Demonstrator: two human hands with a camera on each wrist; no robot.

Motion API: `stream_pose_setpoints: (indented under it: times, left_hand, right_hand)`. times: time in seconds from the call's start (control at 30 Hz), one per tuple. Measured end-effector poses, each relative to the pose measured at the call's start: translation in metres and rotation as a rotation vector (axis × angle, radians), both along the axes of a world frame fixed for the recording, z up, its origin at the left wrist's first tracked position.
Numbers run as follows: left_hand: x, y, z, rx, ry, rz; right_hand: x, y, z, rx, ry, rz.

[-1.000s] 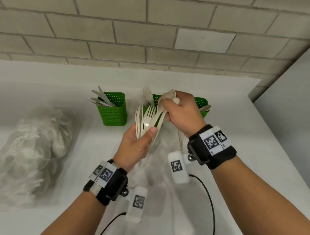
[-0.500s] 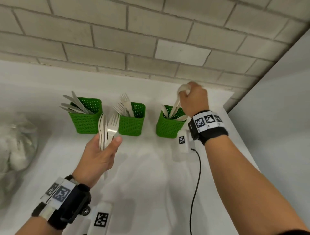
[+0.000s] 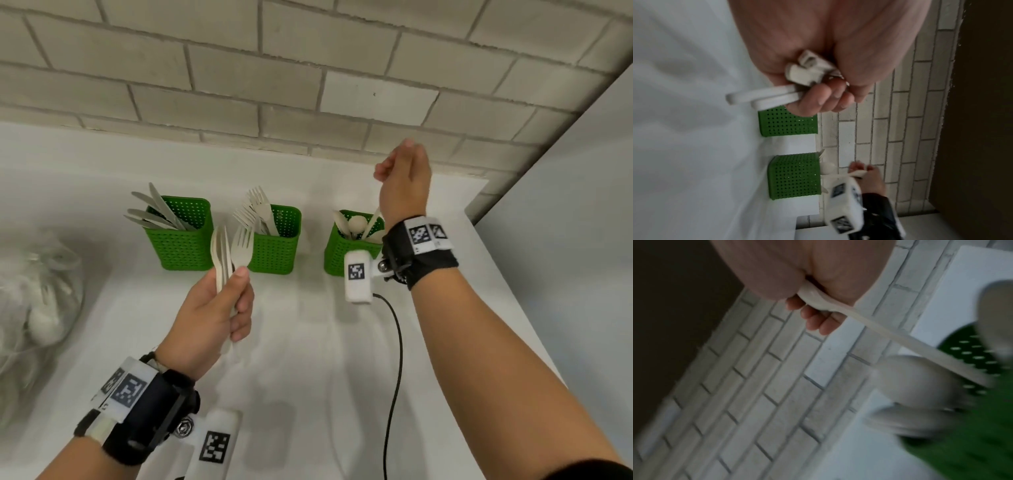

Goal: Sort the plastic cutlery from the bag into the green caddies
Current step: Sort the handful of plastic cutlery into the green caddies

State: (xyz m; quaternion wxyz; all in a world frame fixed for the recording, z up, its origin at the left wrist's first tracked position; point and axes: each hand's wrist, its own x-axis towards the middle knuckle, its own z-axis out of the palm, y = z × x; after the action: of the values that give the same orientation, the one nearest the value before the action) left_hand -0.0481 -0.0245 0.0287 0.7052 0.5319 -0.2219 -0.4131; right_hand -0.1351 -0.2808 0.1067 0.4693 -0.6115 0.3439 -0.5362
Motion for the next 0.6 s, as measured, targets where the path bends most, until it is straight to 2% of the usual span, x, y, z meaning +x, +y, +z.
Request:
stream_pose_setpoints:
  times: [0.13,0.2,0.27,0.37,0.4,0.5,0.53,0.6]
  left_hand:
    - [-0.004,0.000,0.006,-0.031,-0.019,-0.039]
    - [-0.004,0.001,0.007,-0.029,-0.017,-0.038]
    - [-0.006,0.001,0.010,-0.030,-0.011,-0.046]
    - [-0.009,0.000,0.014,-0.026,-0.002,-0.042]
    - [-0.010,-0.001,0.015,-0.023,0.000,-0.041]
    - [-0.012,-0.003,0.018,-0.037,-0.001,-0.049]
    - [-0.013,-0.004,0.019,-0.044,-0.003,-0.060]
    - [-0.014,-0.003,0.021,-0.058,0.001,-0.084]
  right_hand:
    - [-0.004,-0.010,-0.052,-0.106,0.407,0.078]
    - [-0.006,-0.010,-0.060,-0.185,0.537,0.075]
    - [-0.008,-0.003,-0.055,-0.243,0.533,0.050]
    - [-0.010,0.030,-0.028,-0.268,0.375,0.017]
    - [-0.010,0.045,-0.018,-0.225,0.375,0.096]
    - [-0.008,0.094,-0.001,-0.034,0.612,0.626]
    - [-0.008,0.106,-0.002,0.000,0.634,0.759]
    - [-0.006,0.120,-0.009,0.039,0.502,0.824]
